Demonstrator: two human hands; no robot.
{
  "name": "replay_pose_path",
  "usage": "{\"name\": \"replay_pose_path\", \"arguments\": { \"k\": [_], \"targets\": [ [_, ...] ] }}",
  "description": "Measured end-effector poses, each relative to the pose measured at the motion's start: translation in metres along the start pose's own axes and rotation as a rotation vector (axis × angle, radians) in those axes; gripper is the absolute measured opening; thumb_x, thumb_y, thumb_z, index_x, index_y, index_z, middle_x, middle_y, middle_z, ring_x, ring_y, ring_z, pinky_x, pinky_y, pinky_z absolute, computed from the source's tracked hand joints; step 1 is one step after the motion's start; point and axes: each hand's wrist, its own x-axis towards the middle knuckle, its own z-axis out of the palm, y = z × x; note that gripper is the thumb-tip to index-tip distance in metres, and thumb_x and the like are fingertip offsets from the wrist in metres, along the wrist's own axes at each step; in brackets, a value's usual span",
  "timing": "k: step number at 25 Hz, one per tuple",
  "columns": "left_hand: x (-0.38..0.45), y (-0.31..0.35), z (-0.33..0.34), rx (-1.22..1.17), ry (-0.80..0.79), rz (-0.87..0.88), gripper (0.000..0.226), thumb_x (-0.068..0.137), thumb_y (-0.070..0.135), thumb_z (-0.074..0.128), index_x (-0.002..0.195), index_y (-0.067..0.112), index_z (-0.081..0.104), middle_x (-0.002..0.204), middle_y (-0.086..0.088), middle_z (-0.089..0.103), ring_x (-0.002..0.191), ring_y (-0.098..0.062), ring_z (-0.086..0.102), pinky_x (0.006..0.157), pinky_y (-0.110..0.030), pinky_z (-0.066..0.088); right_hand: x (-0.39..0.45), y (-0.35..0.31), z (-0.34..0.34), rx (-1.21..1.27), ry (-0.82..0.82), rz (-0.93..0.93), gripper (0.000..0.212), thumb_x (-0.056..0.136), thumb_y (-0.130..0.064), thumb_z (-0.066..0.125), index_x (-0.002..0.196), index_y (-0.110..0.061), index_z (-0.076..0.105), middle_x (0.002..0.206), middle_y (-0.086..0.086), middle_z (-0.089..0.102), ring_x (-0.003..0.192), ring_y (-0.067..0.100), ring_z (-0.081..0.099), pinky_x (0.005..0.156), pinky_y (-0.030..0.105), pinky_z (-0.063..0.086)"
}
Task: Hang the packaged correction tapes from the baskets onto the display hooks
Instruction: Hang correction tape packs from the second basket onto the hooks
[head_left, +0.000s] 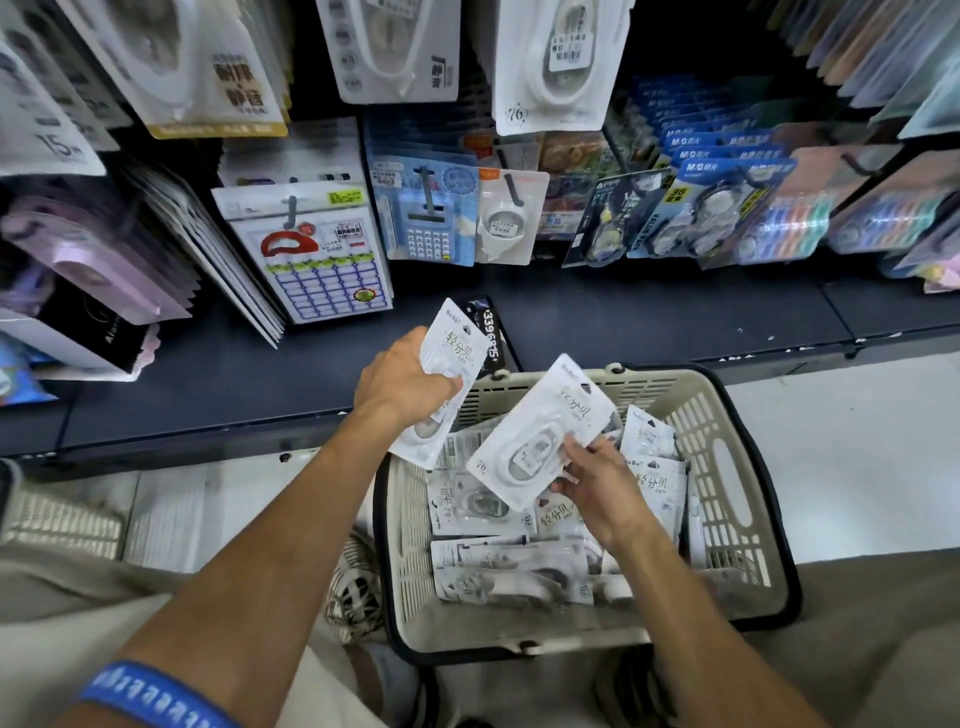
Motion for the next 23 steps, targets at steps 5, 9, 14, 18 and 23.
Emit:
{"name": "replay_pose_path", "arguments": {
  "k": [5,9,14,18,23],
  "targets": [
    [-0.009,-0.002,0.01,-0.577,-0.485,-0.136,0.024,0.096,0.028,0.066,0.119,0.023,0.068,0.106,-0.002,0.08,0.088,-0.02,0.077,0.078,-0.033,0.062,0.009,-0.026,0.03,-0.29,-0.065,-0.068,0.012,0.098,-0.009,0.064,0.103,-0.016,0.072,0.084,0.006,0.076,0.057,0.016,0.068,0.046,0.029,0.056],
    [-0.008,-0.018,0.007,-0.311,-0.478,-0.111,0.059,0.069,0.041,0.091,0.12,0.02,0.071,0.111,-0.003,0.078,0.104,-0.025,0.074,0.096,-0.046,0.058,0.014,-0.001,0.061,-0.414,-0.091,-0.162,0.017,0.101,-0.024,0.063,0.096,-0.008,0.067,0.065,-0.003,0.066,0.05,0.016,0.065,0.045,0.03,0.056],
    [-0.004,-0.023,0.008,-0.106,-0.279,-0.075,0.038,0.07,0.017,0.092,0.098,0.026,0.068,0.106,-0.001,0.077,0.088,-0.017,0.073,0.078,-0.033,0.06,0.015,0.043,0.033,-1.621,-0.104,-0.266,0.05,0.101,-0.03,0.056,0.146,-0.016,0.041,0.139,0.009,0.054,0.126,0.031,0.052,0.105,0.047,0.046],
    [-0.003,-0.022,0.006,-0.137,-0.264,-0.049,0.05,0.067,0.011,0.093,0.108,0.022,0.067,0.109,-0.001,0.077,0.094,-0.021,0.073,0.09,-0.042,0.059,0.017,0.062,0.032,-1.931,-0.021,-0.331,0.053,0.101,-0.046,0.053,0.141,-0.012,0.044,0.133,0.013,0.055,0.12,0.029,0.05,0.102,0.041,0.042],
    [0.003,-0.025,0.004,-0.068,-0.224,-0.078,0.07,0.063,0.017,0.095,0.123,0.021,0.06,0.116,0.001,0.072,0.105,-0.025,0.069,0.098,-0.046,0.055,0.015,0.019,-0.011,-0.992,-0.087,-0.139,0.024,0.091,-0.029,0.074,0.11,-0.014,0.072,0.098,-0.002,0.071,0.078,0.015,0.068,0.062,0.032,0.056]
  ]
}}
